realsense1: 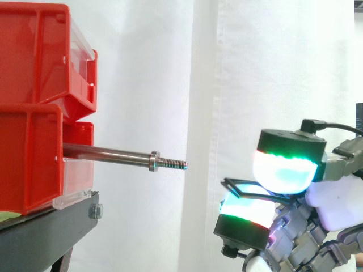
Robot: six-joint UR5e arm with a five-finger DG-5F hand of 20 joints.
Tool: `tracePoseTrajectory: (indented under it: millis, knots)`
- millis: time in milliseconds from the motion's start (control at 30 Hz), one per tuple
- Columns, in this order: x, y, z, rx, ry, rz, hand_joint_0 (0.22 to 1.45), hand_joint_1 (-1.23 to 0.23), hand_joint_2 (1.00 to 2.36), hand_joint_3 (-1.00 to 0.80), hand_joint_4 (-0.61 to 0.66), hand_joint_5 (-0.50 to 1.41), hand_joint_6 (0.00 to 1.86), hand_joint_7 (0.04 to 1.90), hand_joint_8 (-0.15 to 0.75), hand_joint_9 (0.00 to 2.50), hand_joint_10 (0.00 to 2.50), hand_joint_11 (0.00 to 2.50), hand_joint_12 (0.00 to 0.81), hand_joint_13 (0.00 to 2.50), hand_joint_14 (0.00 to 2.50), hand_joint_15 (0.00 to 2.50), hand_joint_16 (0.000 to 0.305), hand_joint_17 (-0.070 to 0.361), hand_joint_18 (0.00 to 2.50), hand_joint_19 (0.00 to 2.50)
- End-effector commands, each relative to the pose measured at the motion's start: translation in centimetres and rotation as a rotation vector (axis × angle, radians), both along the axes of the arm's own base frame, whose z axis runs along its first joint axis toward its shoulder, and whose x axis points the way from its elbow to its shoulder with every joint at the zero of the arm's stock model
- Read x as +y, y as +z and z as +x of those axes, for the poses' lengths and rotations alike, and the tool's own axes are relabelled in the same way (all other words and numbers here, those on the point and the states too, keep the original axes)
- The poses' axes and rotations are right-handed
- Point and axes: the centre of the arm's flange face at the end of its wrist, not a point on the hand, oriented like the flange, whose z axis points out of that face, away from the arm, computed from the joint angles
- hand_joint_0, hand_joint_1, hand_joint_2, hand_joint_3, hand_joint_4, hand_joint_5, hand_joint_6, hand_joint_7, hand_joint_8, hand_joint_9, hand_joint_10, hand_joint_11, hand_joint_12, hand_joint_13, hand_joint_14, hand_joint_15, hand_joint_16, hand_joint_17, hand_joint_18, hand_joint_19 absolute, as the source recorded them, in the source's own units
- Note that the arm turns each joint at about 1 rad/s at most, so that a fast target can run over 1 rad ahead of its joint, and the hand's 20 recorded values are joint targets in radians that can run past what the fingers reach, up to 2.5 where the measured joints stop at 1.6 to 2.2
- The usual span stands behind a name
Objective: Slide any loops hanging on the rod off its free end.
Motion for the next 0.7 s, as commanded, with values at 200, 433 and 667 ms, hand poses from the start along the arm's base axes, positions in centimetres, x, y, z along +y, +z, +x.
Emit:
tracePoseTrajectory:
  millis: [200, 433, 667]
  knots:
    - [0.09, 0.11, 0.07, -0.003, 0.0, 0.0, 0.62, -0.45, 1.0, -0.48, 0.13, -0.1, 0.78, 0.98, 0.255, 0.81, 0.01, 0.16, 0.304, 0.5, 0.01, 0.09, 0.041, 0.091, 0.58, 0.34]
    - [0.3, 0.04, 0.05, -0.002, 0.003, 0.0, 0.61, -0.61, 1.01, -0.26, 0.09, -0.1, 0.78, 1.05, 0.269, 0.81, 0.01, 0.2, 0.31, 0.49, 0.0, 0.09, 0.041, 0.093, 0.59, 0.35]
    - [0.5, 0.11, 0.1, -0.003, 0.003, -0.001, 0.61, -0.7, 1.01, -0.21, 0.11, -0.12, 0.84, 0.96, 0.28, 0.81, 0.01, 0.22, 0.329, 0.5, 0.0, 0.09, 0.045, 0.101, 0.63, 0.33]
